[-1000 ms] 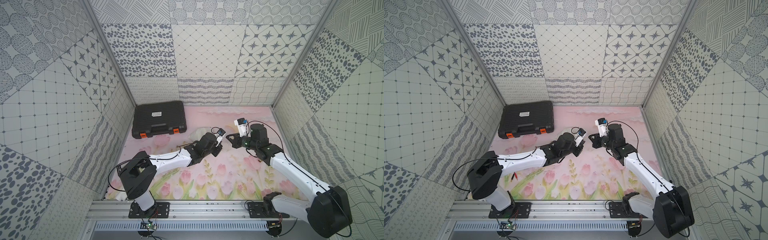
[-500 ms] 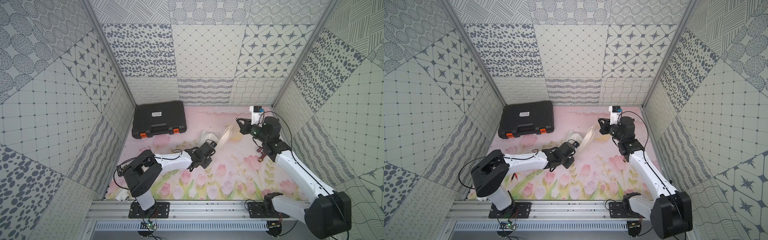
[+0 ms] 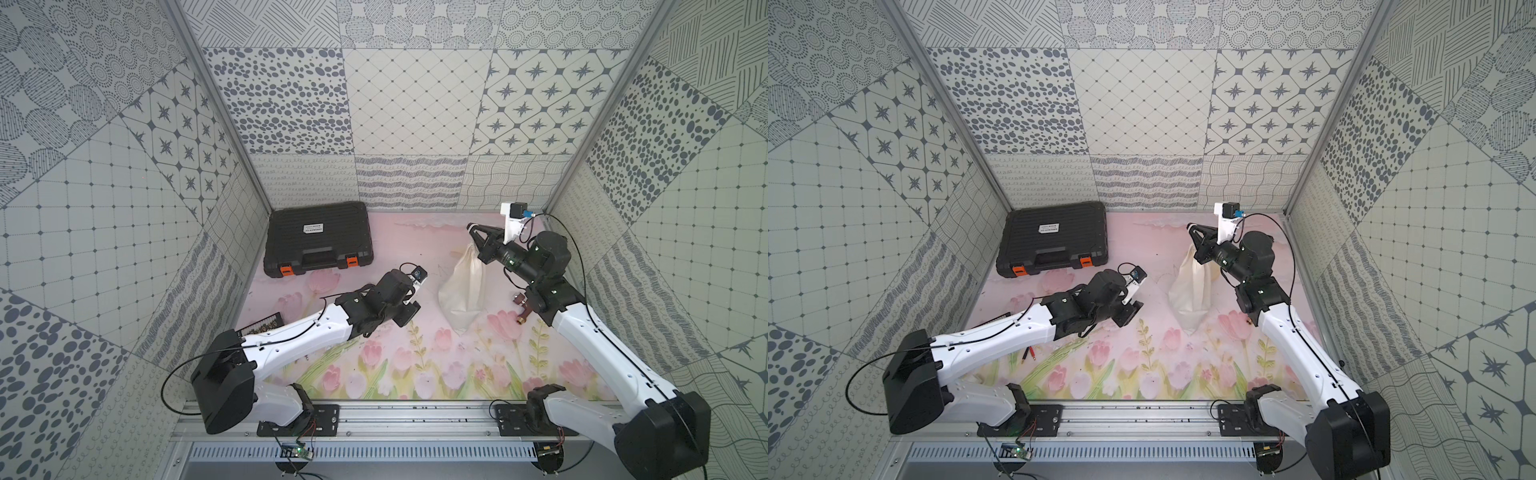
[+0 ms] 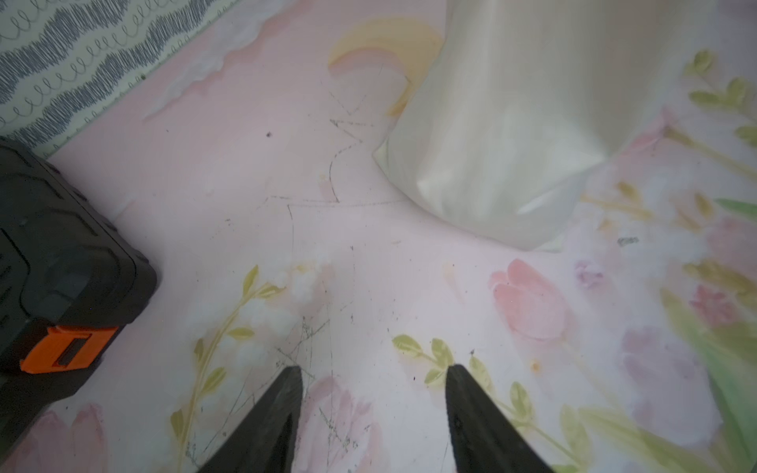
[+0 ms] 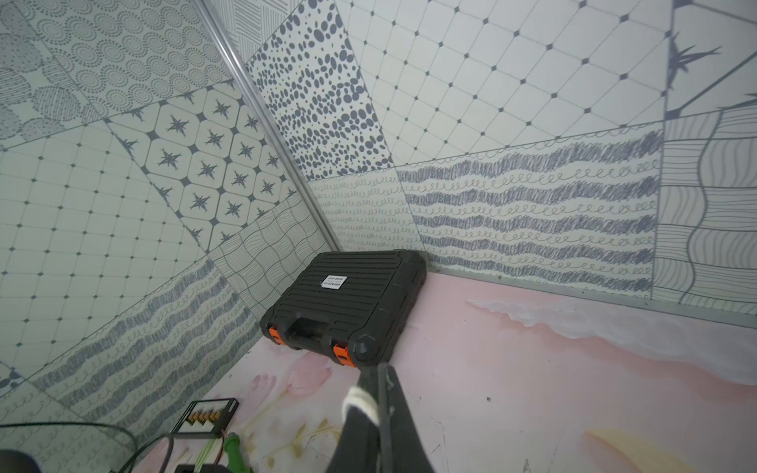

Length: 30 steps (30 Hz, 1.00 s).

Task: Close the soil bag
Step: Adjust the soil bag at the center of the board.

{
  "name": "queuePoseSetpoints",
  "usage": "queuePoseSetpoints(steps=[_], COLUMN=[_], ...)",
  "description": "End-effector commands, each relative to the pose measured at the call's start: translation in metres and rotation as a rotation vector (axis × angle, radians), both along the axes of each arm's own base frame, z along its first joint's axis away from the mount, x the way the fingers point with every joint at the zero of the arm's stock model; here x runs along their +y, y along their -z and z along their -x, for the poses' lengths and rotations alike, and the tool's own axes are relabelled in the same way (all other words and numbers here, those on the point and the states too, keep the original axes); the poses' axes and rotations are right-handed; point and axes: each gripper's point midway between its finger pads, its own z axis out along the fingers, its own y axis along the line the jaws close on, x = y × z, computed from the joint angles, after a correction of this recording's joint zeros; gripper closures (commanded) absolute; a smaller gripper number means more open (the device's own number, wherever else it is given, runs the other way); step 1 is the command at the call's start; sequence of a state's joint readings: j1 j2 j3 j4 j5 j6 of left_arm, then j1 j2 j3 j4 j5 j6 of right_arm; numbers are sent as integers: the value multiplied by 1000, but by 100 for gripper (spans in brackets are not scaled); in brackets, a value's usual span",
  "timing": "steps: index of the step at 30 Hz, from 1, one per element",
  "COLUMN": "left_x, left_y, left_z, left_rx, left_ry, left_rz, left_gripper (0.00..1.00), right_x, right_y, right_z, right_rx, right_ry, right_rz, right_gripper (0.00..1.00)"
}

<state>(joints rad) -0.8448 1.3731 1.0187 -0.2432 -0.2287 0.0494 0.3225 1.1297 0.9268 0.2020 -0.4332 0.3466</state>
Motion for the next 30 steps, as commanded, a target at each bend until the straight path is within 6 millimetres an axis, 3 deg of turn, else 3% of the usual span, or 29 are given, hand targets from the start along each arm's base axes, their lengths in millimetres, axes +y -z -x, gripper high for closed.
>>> queuePoseSetpoints(steps=[1, 5, 12, 18, 25, 27, 28, 30], left_x=[-39, -73, -133, -153, -163, -165, -164, -155], left_y=[-58, -60, -43, -50, -42, -40, -39, -36], left_z=[1, 5, 1, 3, -21, -22, -22, -26], left_rx=[-57, -7, 66, 62, 7, -1, -10, -43], left_ry=[133, 190, 234, 304, 232, 238, 233, 210], left_rz=[280, 478, 609, 713, 789, 803, 802, 787], left_gripper=[36, 34, 31, 29, 32, 40, 50, 85], right_x=[15, 24, 35, 33, 30, 28, 26, 22], right_y=[-24, -22, -21, -20, -18, -19, -19, -20], right_z=[2, -3, -2, 0, 0, 1, 2, 4], right_rx=[-89, -81, -73, -72, -68, -72, -74, -85], right_ry=[-35, -34, -44, -32, -17, -7, 1, 19], right_rz=[32, 31, 33, 42, 42, 48, 54, 75], right_gripper=[100, 100, 100, 100, 100, 100, 100, 100])
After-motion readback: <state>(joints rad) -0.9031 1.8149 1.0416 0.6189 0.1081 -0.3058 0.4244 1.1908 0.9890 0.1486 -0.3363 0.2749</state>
